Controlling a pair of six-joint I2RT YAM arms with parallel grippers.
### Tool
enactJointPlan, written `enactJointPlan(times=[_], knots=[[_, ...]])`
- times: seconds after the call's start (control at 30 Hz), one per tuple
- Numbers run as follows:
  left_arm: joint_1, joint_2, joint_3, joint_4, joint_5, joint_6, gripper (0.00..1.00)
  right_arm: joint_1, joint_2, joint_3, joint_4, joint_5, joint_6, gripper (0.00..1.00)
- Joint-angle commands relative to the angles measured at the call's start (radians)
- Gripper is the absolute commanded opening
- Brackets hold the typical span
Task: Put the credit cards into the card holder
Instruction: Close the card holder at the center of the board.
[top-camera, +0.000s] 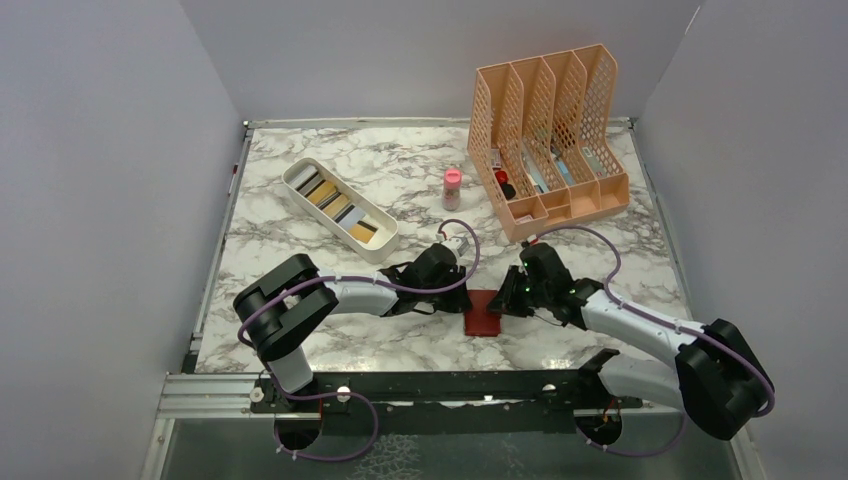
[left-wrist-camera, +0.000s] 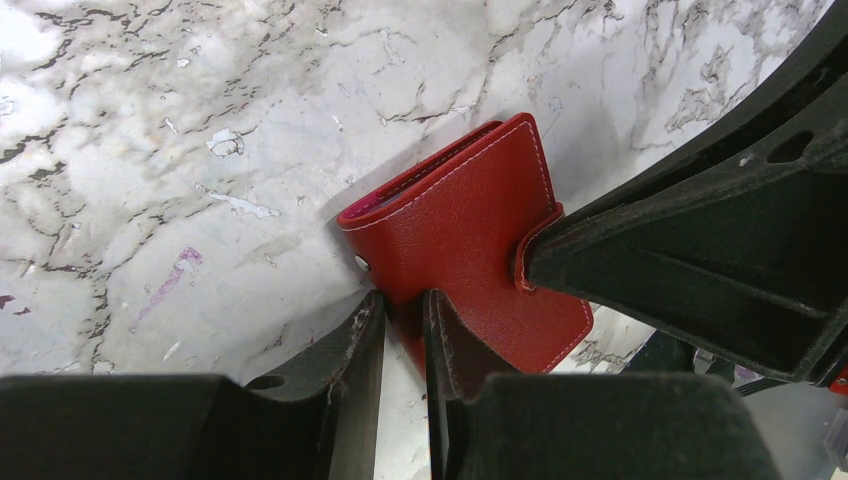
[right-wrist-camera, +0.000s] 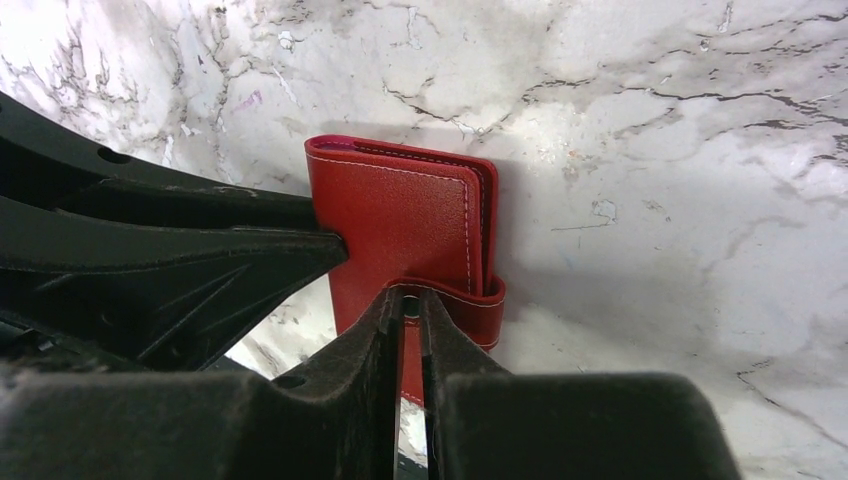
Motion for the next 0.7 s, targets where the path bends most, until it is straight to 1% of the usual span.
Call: enactJointPlan(times=[0.0, 0.37, 0.67], knots=[[-0.003, 0.018, -0.012, -0.037, -0.006, 0.009, 0.22, 0.007, 0.029, -0.013, -0.029, 0.041, -0.025, 0.15], [-0.003, 0.018, -0.017, -0.025, 0.004, 0.007, 0.22, 0.025, 0.056, 0.031, -0.12, 0.131, -0.04, 0.13], [-0.005, 0.018, -0.057, 0.036, 0.031, -0.008, 0.23, 0.05, 0.148, 0.071, -0.206, 0.211, -0.031, 0.13]])
